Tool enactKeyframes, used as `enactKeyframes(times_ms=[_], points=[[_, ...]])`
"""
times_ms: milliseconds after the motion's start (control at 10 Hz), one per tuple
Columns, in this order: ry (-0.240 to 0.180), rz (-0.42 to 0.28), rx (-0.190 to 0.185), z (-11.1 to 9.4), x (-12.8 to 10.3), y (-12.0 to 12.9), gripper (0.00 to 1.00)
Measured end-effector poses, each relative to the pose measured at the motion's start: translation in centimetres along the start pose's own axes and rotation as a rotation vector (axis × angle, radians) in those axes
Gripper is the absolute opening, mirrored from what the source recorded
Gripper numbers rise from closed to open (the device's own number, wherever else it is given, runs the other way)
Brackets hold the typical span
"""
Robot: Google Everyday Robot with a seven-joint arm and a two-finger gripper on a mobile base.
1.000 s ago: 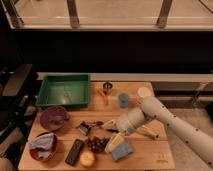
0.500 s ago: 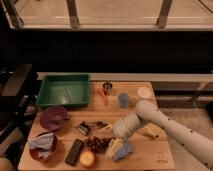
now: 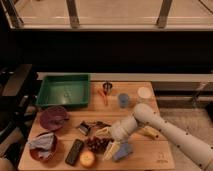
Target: Place apple in tray
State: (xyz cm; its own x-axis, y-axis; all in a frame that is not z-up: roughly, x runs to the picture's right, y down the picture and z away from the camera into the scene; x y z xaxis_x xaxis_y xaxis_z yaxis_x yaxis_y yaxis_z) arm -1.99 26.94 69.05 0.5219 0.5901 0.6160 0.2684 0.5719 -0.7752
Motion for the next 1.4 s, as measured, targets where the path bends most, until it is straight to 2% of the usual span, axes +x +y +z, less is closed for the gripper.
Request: enactKeyframes(times_ms=[100, 300, 600, 800, 1000, 1400], points=[[-0.014, -0.015, -0.002, 0.2, -0.6, -0.3, 0.80], [-0.051, -0.030, -0.050, 1.5, -2.2, -1.4, 0.80], [-0.051, -0.028, -0.055, 1.5, -2.2, -1.3, 0.80], [-0.036, -0.034, -0.058, 1.6, -2.1, -1.2, 0.80], [-0.009, -0.069, -0.078, 3.2, -2.3, -0.7, 0.80], [0.013, -0.106, -0.118, 4.4, -1.7, 1.4, 0.80]])
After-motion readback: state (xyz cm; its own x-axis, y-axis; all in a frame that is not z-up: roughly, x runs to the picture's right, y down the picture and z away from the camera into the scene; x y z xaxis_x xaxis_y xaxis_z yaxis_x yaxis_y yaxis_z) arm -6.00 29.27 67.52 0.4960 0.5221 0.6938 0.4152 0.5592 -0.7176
